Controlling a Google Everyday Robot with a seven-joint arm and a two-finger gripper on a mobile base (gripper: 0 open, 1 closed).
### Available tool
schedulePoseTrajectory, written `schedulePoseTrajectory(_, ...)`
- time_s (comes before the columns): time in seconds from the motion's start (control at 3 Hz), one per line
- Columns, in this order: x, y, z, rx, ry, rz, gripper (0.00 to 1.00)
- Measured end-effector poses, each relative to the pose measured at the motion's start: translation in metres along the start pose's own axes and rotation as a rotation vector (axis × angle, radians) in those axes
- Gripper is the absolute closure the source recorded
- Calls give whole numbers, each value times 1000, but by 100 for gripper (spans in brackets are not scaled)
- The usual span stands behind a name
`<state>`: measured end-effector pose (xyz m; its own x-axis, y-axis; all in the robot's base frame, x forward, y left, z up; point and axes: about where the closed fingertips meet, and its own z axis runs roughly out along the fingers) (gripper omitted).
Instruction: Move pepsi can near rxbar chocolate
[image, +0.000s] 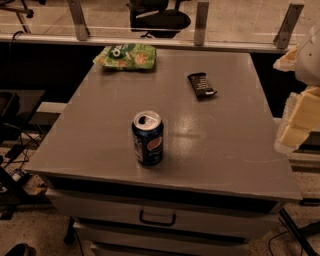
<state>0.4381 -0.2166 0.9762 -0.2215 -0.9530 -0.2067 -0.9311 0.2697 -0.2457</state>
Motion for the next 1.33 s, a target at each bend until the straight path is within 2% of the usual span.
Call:
schedulePoseTrajectory(0.33,0,0,0,0,0,0,0)
schedulePoseTrajectory(1.0,-75,19,38,-60,-199,-96,0)
schedulePoseTrajectory(1.33,-118,27,65,-117,-288,-131,0)
